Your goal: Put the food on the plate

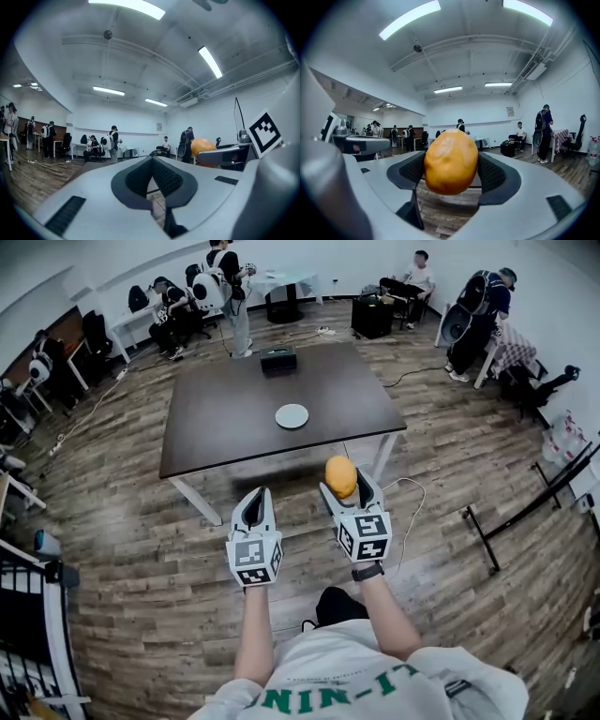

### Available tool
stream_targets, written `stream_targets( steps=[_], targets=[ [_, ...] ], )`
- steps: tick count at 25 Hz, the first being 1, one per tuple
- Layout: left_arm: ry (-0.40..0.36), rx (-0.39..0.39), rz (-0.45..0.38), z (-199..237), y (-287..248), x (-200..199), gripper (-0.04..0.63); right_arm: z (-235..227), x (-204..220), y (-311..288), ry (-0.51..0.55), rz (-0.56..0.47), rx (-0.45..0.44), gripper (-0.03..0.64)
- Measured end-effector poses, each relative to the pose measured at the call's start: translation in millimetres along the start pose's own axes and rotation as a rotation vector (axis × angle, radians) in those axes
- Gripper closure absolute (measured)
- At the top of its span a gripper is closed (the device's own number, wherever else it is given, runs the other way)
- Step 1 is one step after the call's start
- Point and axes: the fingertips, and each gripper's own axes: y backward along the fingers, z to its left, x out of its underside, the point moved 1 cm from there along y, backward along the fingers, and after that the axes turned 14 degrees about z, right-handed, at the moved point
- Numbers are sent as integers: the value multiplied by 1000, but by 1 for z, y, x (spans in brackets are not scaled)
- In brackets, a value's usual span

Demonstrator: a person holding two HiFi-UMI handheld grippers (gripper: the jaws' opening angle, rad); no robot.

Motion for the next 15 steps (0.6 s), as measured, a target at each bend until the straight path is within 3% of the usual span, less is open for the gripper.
stream_targets(
  steps=[5, 9, 15],
  targets=[
    [9, -10, 8, 24, -27, -2, 583, -1, 0, -44, -35, 14, -24, 262],
    [16, -32, 16, 46, -80, -6, 583, -13, -7, -107, -40, 37, -69, 262],
    [25, -82, 14, 89, -198, -50, 583, -63, -73, -221, -21, 4, -135, 262]
  ],
)
